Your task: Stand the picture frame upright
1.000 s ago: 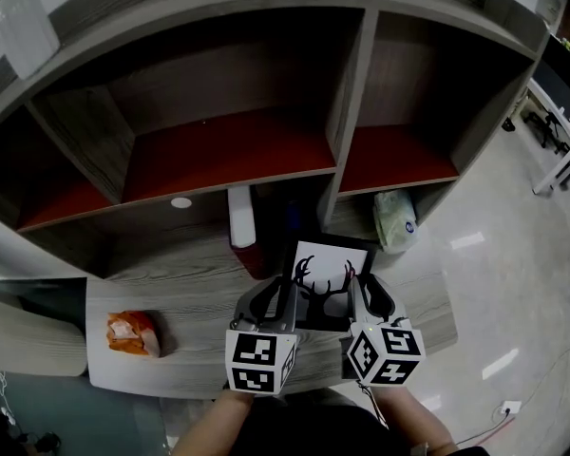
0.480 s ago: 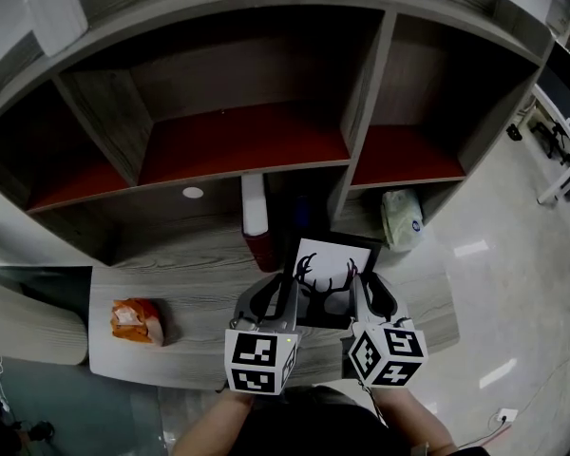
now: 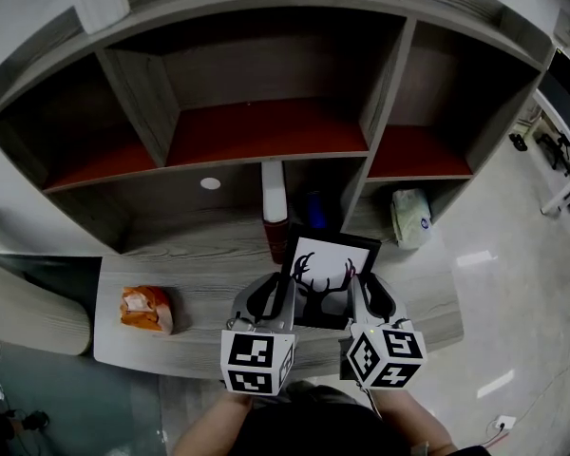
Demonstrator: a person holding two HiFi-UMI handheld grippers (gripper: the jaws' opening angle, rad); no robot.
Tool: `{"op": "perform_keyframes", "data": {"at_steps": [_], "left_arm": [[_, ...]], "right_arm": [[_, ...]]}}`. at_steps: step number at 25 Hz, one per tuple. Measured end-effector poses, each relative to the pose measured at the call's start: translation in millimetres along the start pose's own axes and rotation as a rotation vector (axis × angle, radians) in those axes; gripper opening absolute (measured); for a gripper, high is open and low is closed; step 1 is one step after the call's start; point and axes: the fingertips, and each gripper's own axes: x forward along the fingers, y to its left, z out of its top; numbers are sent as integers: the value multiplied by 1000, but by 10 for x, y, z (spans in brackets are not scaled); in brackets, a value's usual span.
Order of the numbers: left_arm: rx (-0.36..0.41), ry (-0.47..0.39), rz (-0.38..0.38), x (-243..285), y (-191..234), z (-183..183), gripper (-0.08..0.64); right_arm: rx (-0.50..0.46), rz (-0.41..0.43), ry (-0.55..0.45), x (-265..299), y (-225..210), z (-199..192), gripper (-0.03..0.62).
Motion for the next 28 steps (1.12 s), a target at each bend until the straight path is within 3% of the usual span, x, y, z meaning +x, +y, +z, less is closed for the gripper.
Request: {"op": "perform_keyframes", "data": {"at_steps": [8,23,28], "left_arm": [[-17,-31,68,-286,212,7,67],[-89,-47,303,-841,879,-39,67],[-108,-55,344,-932,1082,-55,67]], "right_arm": [[-32,69,-4,-2,333,3,86],[-94,284,38,226,1166,-82,71],[-105,318,47,327,1382,-111,71]]}}
